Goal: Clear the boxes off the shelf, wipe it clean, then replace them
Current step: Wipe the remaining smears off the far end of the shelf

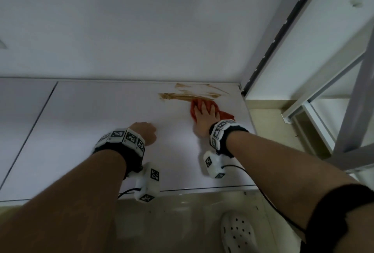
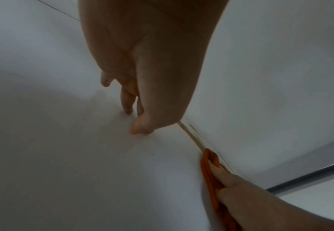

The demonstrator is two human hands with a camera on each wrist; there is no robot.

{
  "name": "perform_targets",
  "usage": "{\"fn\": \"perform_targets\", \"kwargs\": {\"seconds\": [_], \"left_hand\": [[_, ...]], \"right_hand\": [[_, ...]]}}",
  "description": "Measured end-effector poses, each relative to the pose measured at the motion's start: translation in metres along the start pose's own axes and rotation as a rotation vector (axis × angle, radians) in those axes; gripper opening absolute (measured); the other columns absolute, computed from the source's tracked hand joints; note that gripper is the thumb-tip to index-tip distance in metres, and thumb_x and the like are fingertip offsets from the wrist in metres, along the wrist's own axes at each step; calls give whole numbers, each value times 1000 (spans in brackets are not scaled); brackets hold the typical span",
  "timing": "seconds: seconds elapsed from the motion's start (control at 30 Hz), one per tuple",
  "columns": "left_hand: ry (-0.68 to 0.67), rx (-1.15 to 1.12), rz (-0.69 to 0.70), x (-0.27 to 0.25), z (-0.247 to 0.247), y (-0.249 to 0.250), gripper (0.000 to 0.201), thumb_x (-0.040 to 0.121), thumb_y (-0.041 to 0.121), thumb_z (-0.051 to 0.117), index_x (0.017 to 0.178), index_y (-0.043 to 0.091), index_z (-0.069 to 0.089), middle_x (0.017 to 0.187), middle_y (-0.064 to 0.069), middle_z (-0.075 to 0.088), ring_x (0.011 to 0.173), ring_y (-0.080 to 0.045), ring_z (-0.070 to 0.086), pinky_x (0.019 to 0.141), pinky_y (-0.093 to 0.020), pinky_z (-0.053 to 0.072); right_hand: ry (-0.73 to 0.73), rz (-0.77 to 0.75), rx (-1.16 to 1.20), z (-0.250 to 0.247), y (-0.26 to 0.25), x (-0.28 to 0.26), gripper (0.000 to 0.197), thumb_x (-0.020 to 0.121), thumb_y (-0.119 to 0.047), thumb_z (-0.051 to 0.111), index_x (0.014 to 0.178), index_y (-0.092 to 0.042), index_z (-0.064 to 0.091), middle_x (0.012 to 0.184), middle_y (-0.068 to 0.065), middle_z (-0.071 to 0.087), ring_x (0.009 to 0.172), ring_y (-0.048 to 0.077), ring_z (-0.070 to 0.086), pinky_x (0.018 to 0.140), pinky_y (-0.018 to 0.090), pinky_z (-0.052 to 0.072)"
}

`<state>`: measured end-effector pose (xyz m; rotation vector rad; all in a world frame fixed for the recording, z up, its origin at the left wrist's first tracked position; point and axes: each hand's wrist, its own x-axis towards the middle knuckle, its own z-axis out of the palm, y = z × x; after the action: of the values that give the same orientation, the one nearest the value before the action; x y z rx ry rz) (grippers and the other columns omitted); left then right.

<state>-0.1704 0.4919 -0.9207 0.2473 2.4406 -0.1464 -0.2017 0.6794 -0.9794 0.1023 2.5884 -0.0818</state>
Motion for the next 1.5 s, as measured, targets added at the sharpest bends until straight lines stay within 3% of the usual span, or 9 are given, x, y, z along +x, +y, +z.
{"fn": "perform_targets", "kwargs": {"seconds": [0.23,0.33,0.6,0.8,1.03,1.2,1.27,1.4,1.5], "left_hand": [[-12,8,17,-4,-5,-3,46,102,13,28,147,10,32,154,-9,27,142,-24,28,114,-30,22],[-30,1,30,-2,-9,-6,45,102,15,27,146,12,33,153,-8,29,141,-24,29,114,-31,23],[-40,-10,20,-10,-6,1,46,101,13,27,146,7,31,152,-10,30,139,-24,32,112,-30,26],[-39,-12,24,-7,-6,1,47,102,13,25,149,9,24,156,-8,21,143,-23,24,115,-30,19],[-51,-66,23,-1,-7,-8,47,101,15,32,148,15,29,155,-6,26,143,-22,25,115,-29,20],[-57,-80,28,1,-11,-8,47,101,16,34,148,17,32,155,-4,25,143,-21,24,116,-28,18],[-64,-62,24,0,-15,-6,46,101,15,31,147,16,33,155,-5,26,143,-22,26,115,-28,20],[-88,-7,4,3,-16,-5,45,102,17,27,147,13,34,153,-6,30,140,-24,31,115,-30,25],[-81,-7,-5,4,-12,-3,46,102,18,28,146,11,34,153,-7,31,140,-23,33,114,-30,26]], "right_hand": [[19,253,82,-19,54,7,62,100,-24,25,151,-18,-10,157,8,-15,142,45,-10,115,55,-1],[24,352,85,-9,52,-8,63,101,-25,29,151,-16,-8,157,10,-14,142,46,-8,113,57,3],[20,-23,-2,16,-5,-26,77,92,-27,42,151,-21,-7,158,6,-16,142,43,-12,116,55,0],[4,23,-17,-3,-8,12,79,94,-34,45,150,-24,-10,157,3,-19,143,41,-14,115,56,1],[47,119,8,-21,23,54,66,98,-37,29,151,-19,-6,158,10,-14,143,42,-7,114,59,4],[81,281,84,-17,50,32,69,98,-38,31,151,-17,-8,158,10,-13,142,44,-9,115,59,2],[87,250,101,-6,40,12,67,98,-37,33,151,-22,-6,158,6,-14,142,44,-10,115,58,4],[63,2,6,13,5,-11,69,97,-40,34,151,-26,-6,158,4,-15,142,44,-11,115,58,2],[48,-2,-29,11,-9,4,65,99,-40,29,151,-26,-7,158,4,-16,142,44,-12,114,59,3]]}}
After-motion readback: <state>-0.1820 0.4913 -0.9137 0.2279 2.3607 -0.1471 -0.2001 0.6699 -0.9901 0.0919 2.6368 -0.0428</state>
